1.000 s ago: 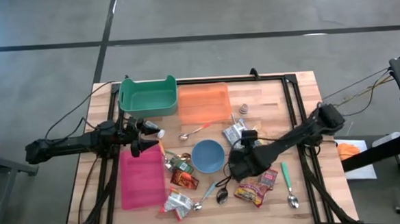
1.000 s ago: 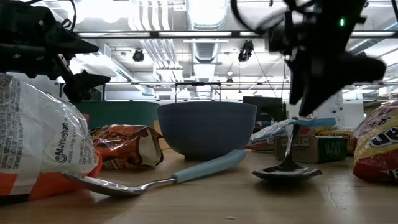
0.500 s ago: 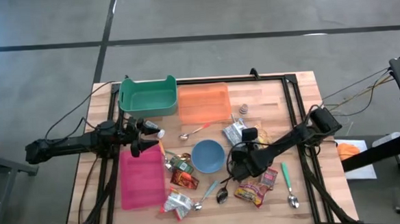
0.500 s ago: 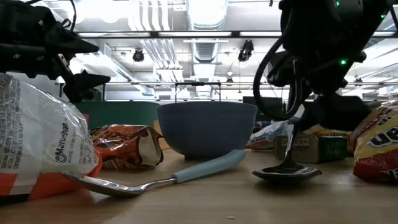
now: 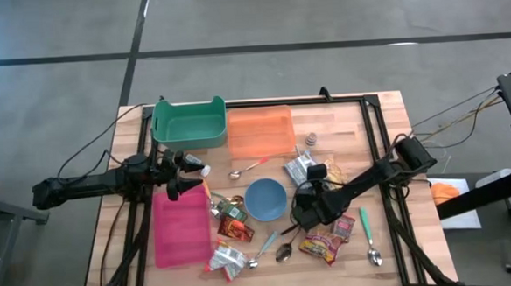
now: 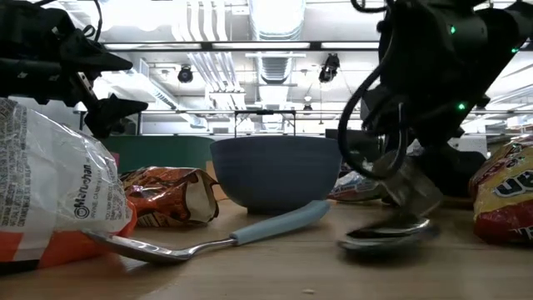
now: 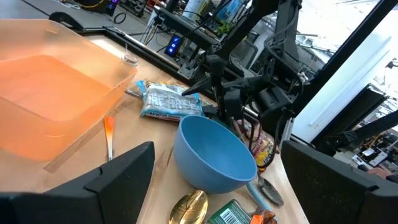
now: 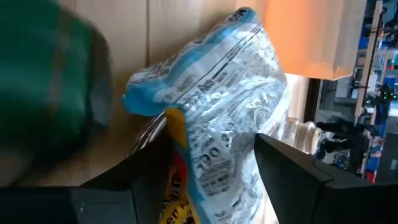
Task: Pick & Place Food Item
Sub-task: Put the blue noodle pack into the pink bin
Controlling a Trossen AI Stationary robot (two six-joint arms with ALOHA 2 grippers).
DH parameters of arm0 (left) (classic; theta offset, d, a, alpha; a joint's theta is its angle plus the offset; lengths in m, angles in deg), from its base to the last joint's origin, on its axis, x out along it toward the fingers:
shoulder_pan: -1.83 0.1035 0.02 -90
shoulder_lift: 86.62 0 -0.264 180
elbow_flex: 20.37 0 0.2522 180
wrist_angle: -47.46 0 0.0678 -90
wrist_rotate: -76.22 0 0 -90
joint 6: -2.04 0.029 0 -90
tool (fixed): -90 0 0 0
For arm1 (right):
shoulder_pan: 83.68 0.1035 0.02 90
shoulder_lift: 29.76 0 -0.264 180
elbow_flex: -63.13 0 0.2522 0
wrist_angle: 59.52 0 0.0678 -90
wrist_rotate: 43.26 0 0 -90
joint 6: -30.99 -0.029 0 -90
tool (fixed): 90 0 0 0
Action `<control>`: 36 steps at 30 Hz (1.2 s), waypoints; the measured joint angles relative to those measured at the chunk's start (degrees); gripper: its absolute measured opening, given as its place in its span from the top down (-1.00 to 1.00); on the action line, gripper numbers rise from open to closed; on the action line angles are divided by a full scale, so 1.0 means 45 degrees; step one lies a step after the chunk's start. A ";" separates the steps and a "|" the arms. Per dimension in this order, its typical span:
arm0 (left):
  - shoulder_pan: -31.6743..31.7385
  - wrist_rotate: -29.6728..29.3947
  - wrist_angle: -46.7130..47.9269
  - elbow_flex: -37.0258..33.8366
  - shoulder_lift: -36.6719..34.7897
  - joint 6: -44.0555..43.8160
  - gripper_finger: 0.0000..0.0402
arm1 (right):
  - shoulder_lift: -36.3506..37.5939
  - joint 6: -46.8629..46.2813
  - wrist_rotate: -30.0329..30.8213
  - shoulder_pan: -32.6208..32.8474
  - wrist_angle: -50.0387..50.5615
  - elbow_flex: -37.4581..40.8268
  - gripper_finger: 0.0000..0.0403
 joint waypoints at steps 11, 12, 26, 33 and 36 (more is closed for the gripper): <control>0.0000 0.0000 0.0000 0.0000 -0.0005 -0.0010 -0.75 | 0.0030 -0.0068 0.0140 -0.0179 -0.0048 0.0085 0.57; -0.0005 0.0000 0.0000 0.0000 -0.0005 -0.0010 -0.75 | 0.0030 -0.0077 0.0237 -0.0174 -0.0052 0.0085 0.65; -0.0004 0.0000 0.0000 0.0000 -0.0005 -0.0029 -0.75 | 0.0074 -0.1129 0.0094 -0.0181 0.0109 -0.0160 0.95; 0.0000 0.0000 -0.0047 0.0000 -0.0002 -0.0029 -0.75 | 0.0635 -0.2347 -0.0086 -0.0140 0.0216 -0.1109 0.95; 0.0000 0.0000 -0.0049 0.0000 -0.0005 -0.0024 -0.75 | 0.1104 -0.3026 -0.0145 -0.0115 0.0483 -0.1452 0.95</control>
